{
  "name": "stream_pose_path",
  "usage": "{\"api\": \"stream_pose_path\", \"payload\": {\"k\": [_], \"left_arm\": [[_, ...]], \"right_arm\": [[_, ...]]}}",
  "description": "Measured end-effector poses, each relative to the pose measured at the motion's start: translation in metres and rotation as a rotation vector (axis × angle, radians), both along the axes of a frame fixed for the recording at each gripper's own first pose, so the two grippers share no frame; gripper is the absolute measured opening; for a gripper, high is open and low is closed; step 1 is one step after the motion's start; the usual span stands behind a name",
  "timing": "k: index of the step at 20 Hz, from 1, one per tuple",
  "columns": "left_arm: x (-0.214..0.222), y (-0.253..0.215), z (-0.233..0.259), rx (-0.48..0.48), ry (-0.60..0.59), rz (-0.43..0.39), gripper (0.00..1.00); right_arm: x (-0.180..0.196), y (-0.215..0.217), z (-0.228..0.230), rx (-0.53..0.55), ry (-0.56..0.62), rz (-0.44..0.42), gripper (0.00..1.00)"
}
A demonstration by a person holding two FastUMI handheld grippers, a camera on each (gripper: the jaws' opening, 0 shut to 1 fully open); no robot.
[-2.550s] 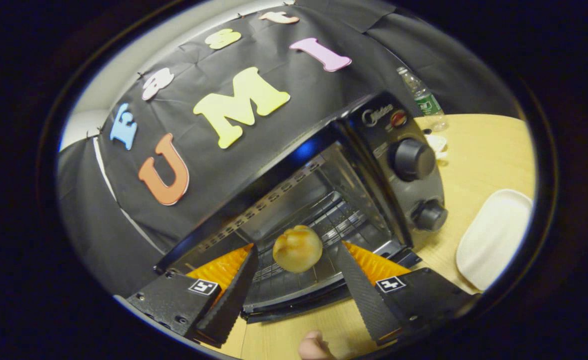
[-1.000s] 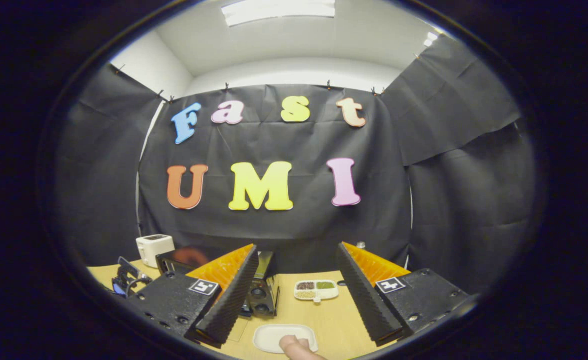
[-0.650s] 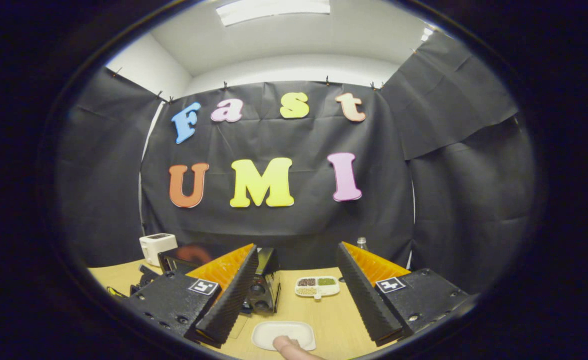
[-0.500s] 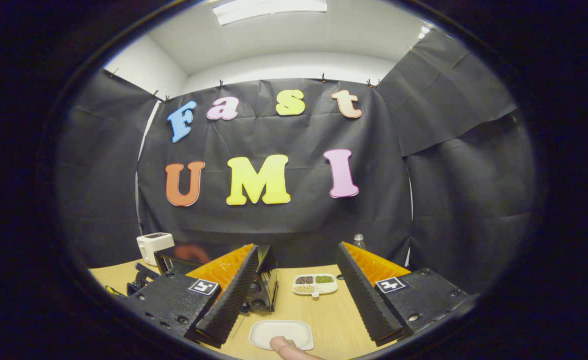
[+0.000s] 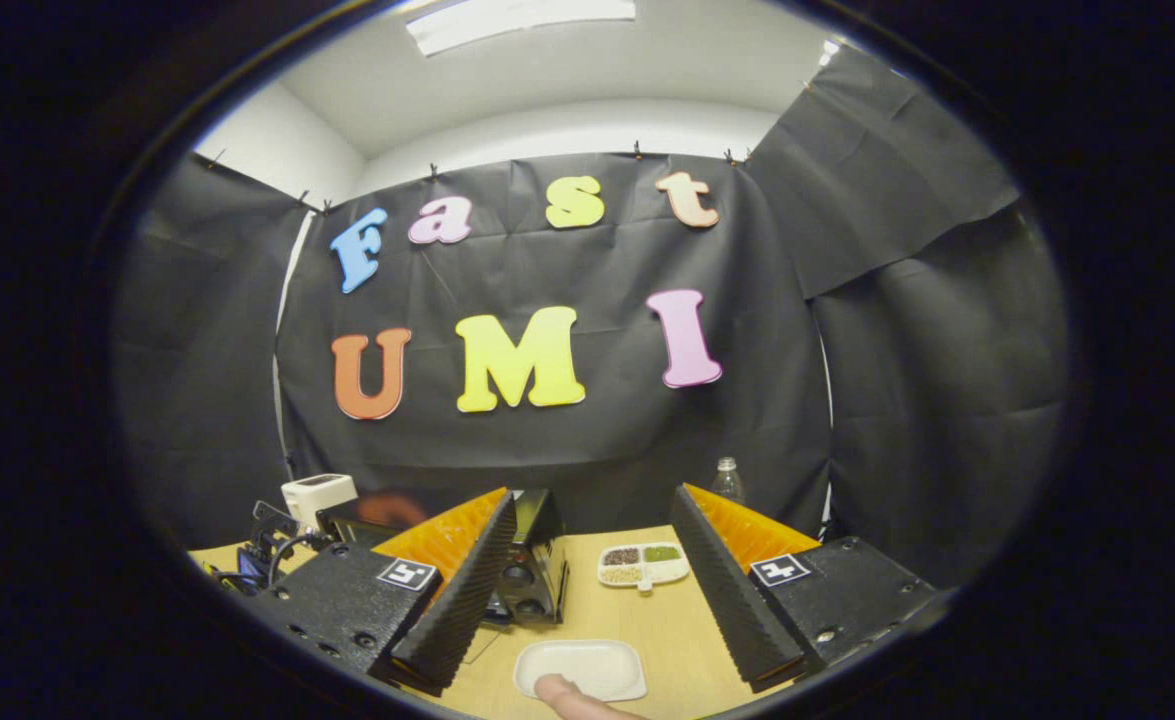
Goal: Open the electric oven with the left hand, put the food in, and close the electric oven.
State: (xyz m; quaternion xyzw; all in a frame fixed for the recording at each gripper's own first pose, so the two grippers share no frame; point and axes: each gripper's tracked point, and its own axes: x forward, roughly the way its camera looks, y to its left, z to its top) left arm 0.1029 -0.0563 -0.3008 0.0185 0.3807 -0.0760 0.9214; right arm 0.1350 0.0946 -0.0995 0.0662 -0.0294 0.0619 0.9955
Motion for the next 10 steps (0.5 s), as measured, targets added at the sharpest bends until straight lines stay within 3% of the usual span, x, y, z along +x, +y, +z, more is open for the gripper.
{"api": "stream_pose_path", "payload": {"k": [10], "left_arm": [[0.041,0.011,0.055,0.005,-0.138,0.032,0.94]], "right_arm": [[0.000,-0.010,-0.003,0.006,0.018,-0.015,0.94]]}}
